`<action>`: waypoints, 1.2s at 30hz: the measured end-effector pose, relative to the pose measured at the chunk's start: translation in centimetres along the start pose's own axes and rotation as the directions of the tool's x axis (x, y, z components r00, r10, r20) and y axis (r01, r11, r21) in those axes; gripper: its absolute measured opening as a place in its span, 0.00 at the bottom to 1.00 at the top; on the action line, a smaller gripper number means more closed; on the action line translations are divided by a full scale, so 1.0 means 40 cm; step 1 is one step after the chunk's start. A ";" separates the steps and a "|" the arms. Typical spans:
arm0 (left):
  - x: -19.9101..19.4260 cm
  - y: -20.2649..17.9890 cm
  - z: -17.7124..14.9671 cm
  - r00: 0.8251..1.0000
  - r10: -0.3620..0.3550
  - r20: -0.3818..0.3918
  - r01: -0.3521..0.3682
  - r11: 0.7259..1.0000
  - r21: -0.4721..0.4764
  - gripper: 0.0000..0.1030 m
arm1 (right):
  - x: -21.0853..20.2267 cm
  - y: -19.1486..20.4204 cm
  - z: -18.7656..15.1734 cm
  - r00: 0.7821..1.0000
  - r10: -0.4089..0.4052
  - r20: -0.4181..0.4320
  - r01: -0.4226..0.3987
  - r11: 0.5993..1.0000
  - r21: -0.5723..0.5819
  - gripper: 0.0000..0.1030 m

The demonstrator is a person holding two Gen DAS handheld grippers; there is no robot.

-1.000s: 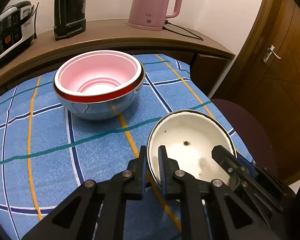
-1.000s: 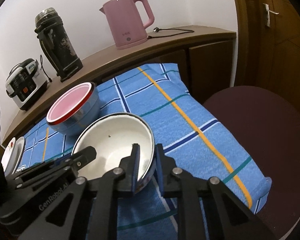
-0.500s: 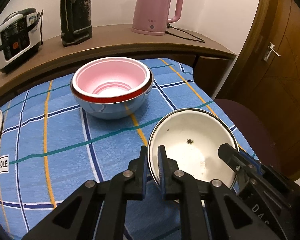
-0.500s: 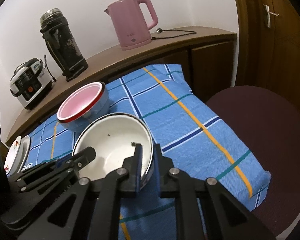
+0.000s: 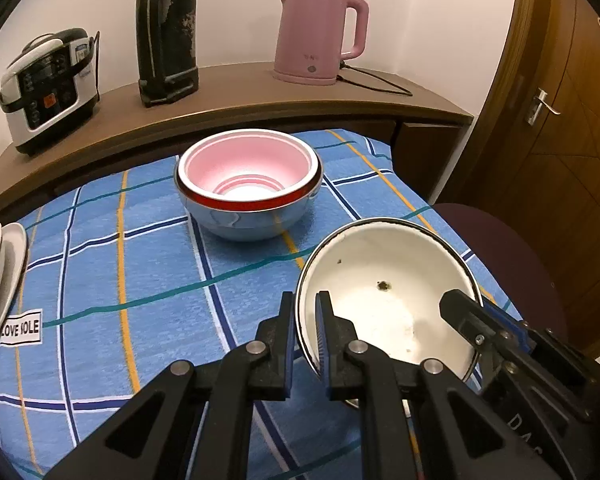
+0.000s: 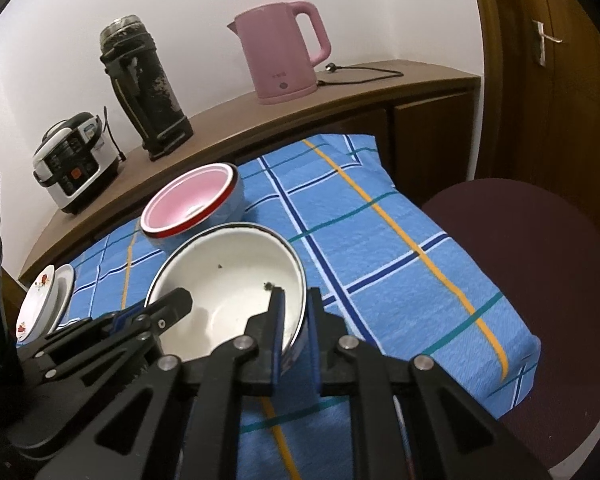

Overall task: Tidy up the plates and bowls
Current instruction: 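Lift the enamel bowl with both grippers and carry it over the bowl stack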

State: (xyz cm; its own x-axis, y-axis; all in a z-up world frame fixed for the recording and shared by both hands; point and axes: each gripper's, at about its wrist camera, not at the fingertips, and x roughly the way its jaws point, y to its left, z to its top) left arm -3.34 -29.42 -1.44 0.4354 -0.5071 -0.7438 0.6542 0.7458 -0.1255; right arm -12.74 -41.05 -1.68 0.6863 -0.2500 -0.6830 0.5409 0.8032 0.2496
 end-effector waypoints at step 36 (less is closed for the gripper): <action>-0.067 0.064 -0.014 0.999 0.033 0.043 -0.032 0.999 -0.037 0.11 | -0.038 0.087 -0.012 0.999 0.021 0.024 -0.020 0.998 -0.065 0.11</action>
State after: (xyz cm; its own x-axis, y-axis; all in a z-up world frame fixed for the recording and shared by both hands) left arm -3.18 -25.92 -0.14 0.4830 -0.5002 -0.7187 0.6169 0.7769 -0.1261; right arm -12.13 -37.60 -0.09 0.7092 -0.2459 -0.6607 0.4948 0.8412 0.2181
